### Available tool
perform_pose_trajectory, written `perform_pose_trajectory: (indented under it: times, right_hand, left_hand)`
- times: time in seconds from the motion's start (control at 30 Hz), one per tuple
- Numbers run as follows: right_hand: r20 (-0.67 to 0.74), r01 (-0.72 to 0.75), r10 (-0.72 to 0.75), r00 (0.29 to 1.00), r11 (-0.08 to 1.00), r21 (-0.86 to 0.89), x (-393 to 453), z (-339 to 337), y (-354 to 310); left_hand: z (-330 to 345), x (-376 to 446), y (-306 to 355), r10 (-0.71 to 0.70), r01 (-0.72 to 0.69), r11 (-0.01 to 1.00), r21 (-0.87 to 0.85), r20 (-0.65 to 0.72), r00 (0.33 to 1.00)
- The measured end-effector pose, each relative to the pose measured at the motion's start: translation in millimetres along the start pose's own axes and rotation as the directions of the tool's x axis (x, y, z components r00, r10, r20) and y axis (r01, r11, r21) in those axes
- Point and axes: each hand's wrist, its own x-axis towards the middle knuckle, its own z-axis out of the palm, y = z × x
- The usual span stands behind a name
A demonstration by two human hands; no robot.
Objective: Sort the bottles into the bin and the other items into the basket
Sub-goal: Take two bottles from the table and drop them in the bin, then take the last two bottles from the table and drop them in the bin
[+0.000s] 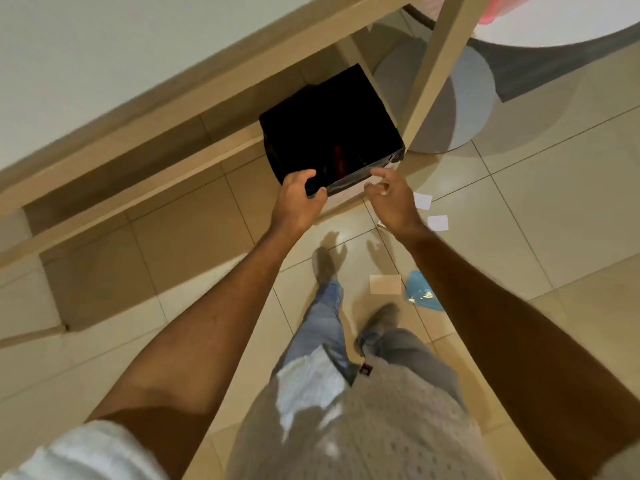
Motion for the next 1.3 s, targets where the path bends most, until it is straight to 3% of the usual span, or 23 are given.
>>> perform_pose_trajectory:
  times: [0.27,0.63,0.97,1.3]
  right_hand:
    - [-0.119,0.337,-0.353,0.928,0.932,-0.131,-56.0,-65.8,-49.3]
    - [-0.133,0.583,-0.584,0.801,0.811,-0.049,-35.9,-118.7,-215.8]
    - [-0.127,0.724,-0.728,0.674,0.685,-0.083,40.9,-80.2,-353.3]
    - [-0.106,0.741,-0.792,0.602,0.602,-0.298,164.7,5.4,-468.5]
  left_hand:
    - [-32.0,-76.3,61.7,0.129,-0.141,0.988,-0.058,-0.173,0.976]
    - [-127.9,-74.5,132.8,0.216,-0.317,0.939,-0.138,-0.481,0.850]
    - [-287.4,20.6,150.5,0.165,-0.427,0.877,-0.220,-0.697,0.698]
    - [-440.4,148.6,92.6,0.046,-0.355,0.899,-0.256,-0.751,0.658]
